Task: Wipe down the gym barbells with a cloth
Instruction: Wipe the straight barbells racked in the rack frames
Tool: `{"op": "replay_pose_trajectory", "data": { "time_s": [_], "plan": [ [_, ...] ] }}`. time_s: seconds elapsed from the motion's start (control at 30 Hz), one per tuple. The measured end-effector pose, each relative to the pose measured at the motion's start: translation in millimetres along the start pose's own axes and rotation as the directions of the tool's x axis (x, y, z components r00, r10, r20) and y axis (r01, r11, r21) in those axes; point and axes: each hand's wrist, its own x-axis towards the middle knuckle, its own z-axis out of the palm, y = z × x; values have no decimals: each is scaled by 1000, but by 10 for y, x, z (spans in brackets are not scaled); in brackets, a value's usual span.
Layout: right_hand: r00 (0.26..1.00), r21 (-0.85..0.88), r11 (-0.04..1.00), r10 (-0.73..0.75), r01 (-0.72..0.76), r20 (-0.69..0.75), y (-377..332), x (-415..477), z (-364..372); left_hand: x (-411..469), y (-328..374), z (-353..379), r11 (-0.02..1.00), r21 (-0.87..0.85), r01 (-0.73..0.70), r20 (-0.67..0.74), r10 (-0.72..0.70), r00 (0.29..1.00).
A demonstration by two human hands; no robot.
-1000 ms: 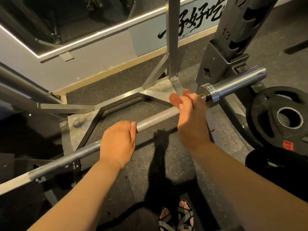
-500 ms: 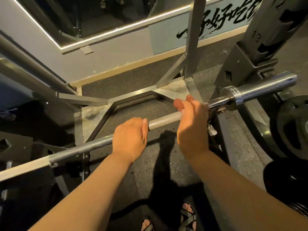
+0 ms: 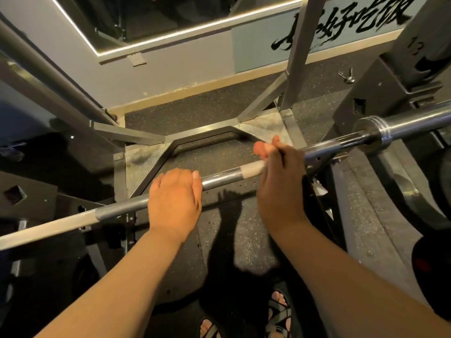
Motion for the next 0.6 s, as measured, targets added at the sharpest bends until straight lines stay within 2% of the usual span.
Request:
{"op": "replay_pose_trajectory", "data": {
  "time_s": [0.07,0.13,0.2,0.3,0.37,0.43,0.53,0.6],
  "plan": [
    [992,-3,993,-118,118,54,-231,-116,179,15,-8,-6,1000,-23,-3,-6,3,1000],
    [948,-23,955,-289,294,135,-258,-165,213,49,2,2,1000,-15,-4,-7,4,1000],
    [924,-16,939,-335,344,186,-89,-83,117,54,-19,9,999,-34,-15,-20,15,1000],
    [987,-37,987,-156,157,36,177,-7,-24,5,-138,-9,997,-33,-72,-36,71,997],
    [995,-29,999,-44,42,-84,156,-37,40,-63,-246,-38,998,-26,-63,-71,61,996],
    [994,-29,999,-23,20,-111,-94,-142,253,-127,-351,-69,999,-12,-34,-97,33,995],
    [973,13,973,-230,230,-25,-529,-373,520,-155,-427,-82,1000,30,-11,-94,14,995],
    [911,21,914,-407,406,64,-586,-386,515,-102,-442,-70,998,67,-10,-51,13,999]
  ]
}}
